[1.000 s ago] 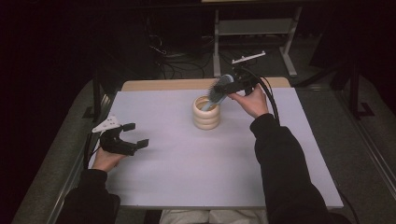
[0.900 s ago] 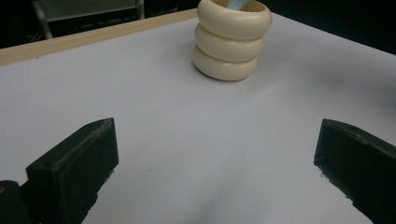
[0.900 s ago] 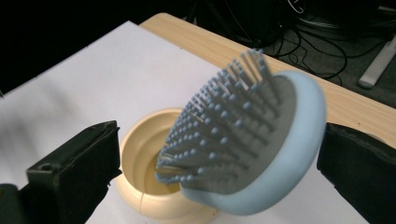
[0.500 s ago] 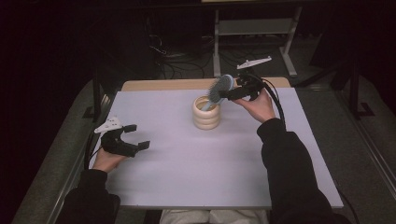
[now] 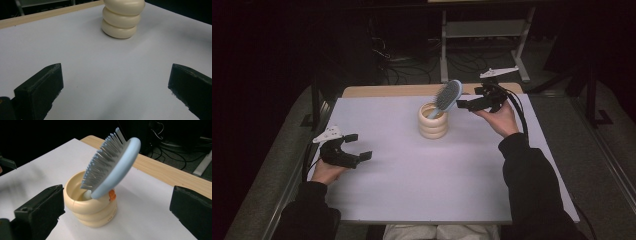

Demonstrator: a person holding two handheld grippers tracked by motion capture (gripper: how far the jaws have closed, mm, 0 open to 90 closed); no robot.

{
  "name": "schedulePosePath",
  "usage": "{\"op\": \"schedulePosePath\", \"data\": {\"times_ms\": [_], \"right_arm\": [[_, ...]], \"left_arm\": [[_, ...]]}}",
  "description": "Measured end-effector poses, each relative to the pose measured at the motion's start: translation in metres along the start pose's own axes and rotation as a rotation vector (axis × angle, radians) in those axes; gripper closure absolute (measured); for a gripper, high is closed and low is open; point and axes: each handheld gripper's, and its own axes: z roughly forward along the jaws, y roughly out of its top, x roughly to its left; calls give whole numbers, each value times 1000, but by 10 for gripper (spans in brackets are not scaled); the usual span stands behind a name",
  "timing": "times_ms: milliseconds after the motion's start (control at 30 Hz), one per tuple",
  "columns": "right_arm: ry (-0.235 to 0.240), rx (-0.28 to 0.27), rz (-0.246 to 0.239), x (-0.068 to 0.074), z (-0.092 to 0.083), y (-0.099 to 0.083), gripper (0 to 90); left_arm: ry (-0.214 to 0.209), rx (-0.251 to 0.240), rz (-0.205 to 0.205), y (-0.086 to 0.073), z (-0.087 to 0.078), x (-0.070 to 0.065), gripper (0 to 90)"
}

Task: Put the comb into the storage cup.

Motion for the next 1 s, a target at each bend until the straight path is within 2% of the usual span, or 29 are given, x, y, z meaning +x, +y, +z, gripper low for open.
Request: {"op": "schedulePosePath", "data": {"times_ms": [300,633,733,1000], "right_arm": [[4,-19,5,1,-14,-11,0],[-9,-18,-30,6,-24,-25,0],[-5,-16,-27,6,-26,-30,0],[3,-27,-41,9,-34,-39,0]], "left_arm": [[4,-21,-8,0,-3,1,0],[23,-31,-9,0,-4,1,0],[23,-44,-11,0,-6,1,0],[21,-38,-12,-1,-5,2,0]]}}
